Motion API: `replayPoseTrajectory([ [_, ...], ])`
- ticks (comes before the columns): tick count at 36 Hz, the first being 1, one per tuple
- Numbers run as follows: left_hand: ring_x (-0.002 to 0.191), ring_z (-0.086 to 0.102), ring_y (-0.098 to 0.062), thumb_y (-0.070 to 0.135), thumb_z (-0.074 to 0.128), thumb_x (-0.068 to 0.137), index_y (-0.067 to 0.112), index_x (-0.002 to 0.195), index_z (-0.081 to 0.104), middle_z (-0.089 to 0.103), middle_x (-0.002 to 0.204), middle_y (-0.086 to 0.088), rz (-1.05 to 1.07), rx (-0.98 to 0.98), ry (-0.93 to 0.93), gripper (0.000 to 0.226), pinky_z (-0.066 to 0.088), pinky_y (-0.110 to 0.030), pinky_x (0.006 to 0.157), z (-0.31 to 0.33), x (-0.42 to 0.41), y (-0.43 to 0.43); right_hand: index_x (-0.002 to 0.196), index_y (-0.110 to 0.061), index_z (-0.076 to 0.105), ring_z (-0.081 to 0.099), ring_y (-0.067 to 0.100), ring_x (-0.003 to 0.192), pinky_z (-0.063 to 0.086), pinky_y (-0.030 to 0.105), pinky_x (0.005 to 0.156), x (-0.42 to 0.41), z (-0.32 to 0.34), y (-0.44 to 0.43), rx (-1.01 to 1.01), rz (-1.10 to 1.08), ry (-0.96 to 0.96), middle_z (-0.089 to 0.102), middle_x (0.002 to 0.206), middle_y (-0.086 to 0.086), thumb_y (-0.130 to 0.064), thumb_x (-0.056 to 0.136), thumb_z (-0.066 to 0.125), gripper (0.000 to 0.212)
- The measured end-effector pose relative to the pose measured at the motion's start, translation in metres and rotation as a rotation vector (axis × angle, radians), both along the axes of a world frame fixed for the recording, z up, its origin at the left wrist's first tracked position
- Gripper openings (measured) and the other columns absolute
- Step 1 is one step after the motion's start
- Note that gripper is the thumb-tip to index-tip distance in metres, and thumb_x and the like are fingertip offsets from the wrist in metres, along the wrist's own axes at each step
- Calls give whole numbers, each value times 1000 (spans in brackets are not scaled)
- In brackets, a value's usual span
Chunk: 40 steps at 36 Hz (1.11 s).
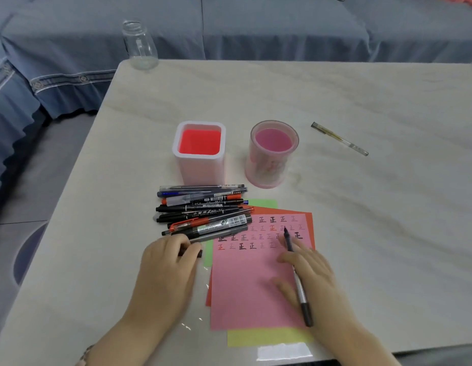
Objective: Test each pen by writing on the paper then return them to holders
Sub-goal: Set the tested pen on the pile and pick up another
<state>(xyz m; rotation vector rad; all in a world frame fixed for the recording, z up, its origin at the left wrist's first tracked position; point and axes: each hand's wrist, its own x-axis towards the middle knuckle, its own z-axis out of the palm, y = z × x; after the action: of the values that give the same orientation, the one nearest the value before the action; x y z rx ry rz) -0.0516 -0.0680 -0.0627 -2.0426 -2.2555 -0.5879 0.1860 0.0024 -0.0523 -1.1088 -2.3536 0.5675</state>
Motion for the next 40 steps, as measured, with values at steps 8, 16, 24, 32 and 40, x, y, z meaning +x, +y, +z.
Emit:
replayPoseTrajectory([
  [8, 115, 45, -24, 26, 45, 86, 9, 123, 51, 50, 125, -6, -177, 7, -117, 41, 26, -35, 105, -1, 25, -3, 111, -27, 46, 34, 15, 132, 11, 34, 111, 1, -16, 0, -62, -86, -323, 51, 137, 5, -80, 77, 29, 65],
  [16, 131, 34, -17, 57, 32, 91, 7, 130, 49, 49, 138, -7, -277, -242, -65, 66, 16, -34, 111, -7, 40, 4, 113, -30, 45, 30, 11, 135, 9, 37, 112, 22, -13, 5, -79, -88, -381, 52, 136, 1, -77, 77, 34, 60],
  [24, 133, 29, -20, 68, 37, 79, 10, 133, 42, 45, 141, -9, -261, -249, 7, 80, 16, -36, 108, -10, 49, 0, 92, -53, 48, 61, 4, 96, 47, 25, 82, 37, 7, 5, -370, -364, 181, 62, 105, -20, -39, 74, 69, 32],
  [32, 133, 31, -18, 68, 38, 79, 8, 134, 40, 45, 141, -9, -256, -251, -23, 81, 16, -36, 109, -12, 49, 0, 78, -43, 48, 65, 10, 67, 53, 33, 68, 36, 11, 11, -514, -376, 197, 64, 85, -21, 0, 77, 64, 47],
  [40, 133, 39, -21, 71, 37, 78, 9, 135, 39, 42, 144, -7, -243, -277, -38, 84, 16, -36, 110, -14, 49, 1, 74, -47, 44, 56, 11, 60, 49, 31, 60, 25, 8, 8, -557, -450, 354, 60, 82, -2, -3, 70, 76, 55],
])
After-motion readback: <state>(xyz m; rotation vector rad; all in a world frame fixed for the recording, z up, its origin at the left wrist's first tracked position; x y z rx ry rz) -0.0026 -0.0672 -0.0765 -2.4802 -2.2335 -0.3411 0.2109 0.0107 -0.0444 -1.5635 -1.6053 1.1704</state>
